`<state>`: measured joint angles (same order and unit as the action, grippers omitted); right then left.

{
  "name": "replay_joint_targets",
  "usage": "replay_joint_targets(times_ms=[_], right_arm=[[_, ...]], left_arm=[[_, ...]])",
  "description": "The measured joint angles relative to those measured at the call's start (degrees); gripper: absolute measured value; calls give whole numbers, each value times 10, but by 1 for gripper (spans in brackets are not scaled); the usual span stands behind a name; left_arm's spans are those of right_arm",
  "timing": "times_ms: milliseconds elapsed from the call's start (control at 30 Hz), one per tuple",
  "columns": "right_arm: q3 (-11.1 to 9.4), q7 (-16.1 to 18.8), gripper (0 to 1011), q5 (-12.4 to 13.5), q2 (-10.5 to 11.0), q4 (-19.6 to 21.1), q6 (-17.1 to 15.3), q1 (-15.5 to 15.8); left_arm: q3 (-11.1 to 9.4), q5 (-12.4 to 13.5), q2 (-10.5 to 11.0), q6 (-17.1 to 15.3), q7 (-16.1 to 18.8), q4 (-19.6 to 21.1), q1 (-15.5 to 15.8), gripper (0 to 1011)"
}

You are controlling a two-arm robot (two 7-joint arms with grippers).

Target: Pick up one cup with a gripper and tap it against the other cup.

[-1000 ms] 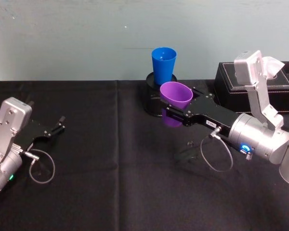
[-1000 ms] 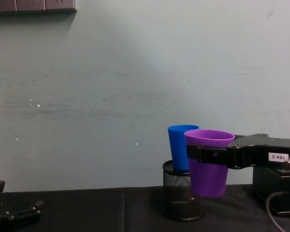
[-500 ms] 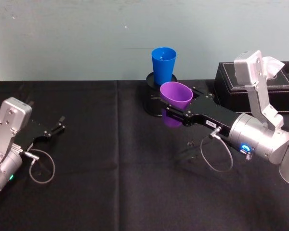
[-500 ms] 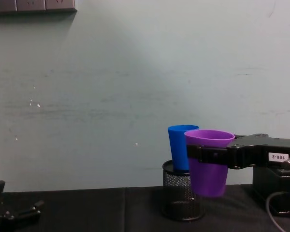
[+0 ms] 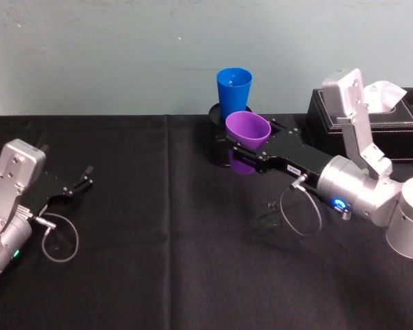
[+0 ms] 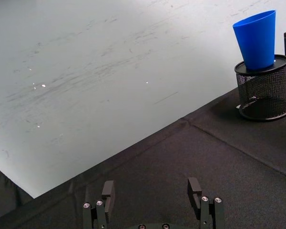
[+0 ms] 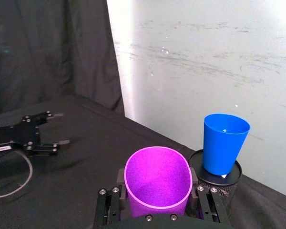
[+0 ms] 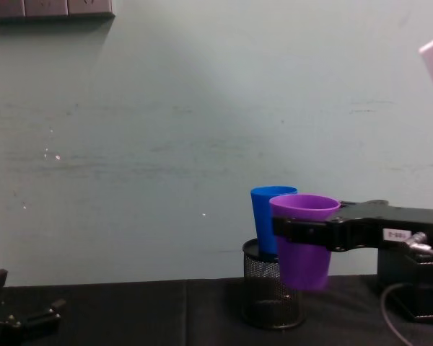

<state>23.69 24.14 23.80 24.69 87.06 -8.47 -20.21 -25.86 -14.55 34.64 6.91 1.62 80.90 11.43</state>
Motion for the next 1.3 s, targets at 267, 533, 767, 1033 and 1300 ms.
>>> replay_joint_targets(times_ms=[267,533,767,1033,1300], right_arm=[[11,-6,720,-16,-33,-62,10,-39],[15,-6,720,-31,-66,-129,26,-79],[15,-5,720,-39,-85,-169,34,-103],[11,-1,720,-45,-100,-204,40,-123],[7,3,720,-49,-111,-230,44,-140]], left_arm=[[0,0,0,0,0,0,0,1000],[0,0,0,0,0,0,0,1000],[0,0,0,0,0,0,0,1000],[0,0,0,0,0,0,0,1000],[0,0,0,0,0,0,0,1000]])
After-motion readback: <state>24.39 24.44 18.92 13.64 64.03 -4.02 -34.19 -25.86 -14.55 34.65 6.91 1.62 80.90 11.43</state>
